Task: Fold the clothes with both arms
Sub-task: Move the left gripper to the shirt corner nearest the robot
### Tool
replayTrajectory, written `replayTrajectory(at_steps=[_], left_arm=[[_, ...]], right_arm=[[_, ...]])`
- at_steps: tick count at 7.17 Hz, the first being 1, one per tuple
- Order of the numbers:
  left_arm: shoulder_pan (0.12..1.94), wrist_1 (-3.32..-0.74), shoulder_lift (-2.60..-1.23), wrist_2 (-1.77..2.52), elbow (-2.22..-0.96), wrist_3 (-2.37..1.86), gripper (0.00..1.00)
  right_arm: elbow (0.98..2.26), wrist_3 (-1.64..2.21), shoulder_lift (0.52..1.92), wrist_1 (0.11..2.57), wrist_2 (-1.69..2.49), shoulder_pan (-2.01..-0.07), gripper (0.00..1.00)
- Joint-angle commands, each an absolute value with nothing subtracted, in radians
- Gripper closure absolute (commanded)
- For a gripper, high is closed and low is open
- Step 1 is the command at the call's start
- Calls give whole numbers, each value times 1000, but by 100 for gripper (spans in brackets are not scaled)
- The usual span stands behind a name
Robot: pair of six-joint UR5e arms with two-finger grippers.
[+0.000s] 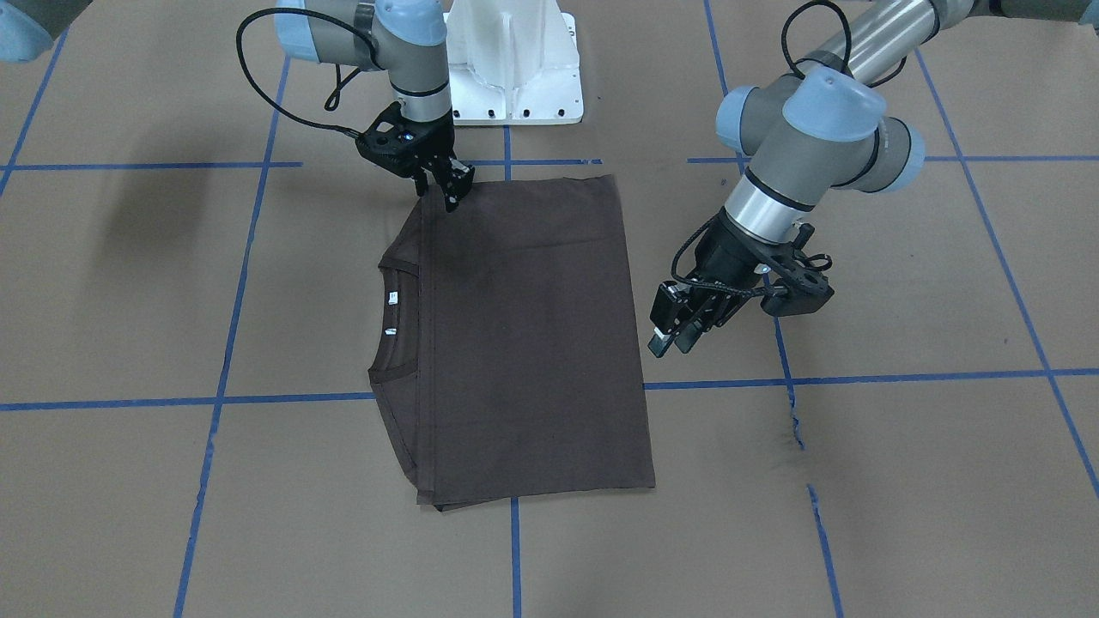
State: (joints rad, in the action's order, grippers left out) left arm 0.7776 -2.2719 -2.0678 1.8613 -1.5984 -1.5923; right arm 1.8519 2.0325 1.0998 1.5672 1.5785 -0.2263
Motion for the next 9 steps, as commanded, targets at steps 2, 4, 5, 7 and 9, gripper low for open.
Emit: replayTrajectory(at_steps=[2,4,5,7,9], left_arm=[[778,-2272,-2068,1861,-1598,-1592,48],[781,-2272,-2068,1861,-1597,-1592,49],[781,-2272,-2068,1861,-1597,-1592,49],[781,-2272,-2068,1862,-1597,-1592,49],[781,-2272,-2066,1862,-1597,-1592,49]], right_arm=[[1848,2033,1101,1569,1578,-219,61],[1851,2033,1111,1569,1580,-215,90],[1853,2029,1112,1568,1601,-216,100],[1859,2029,1108,1566,1609,-224,100],[1864,2033,1101,1569,1611,-225,100]])
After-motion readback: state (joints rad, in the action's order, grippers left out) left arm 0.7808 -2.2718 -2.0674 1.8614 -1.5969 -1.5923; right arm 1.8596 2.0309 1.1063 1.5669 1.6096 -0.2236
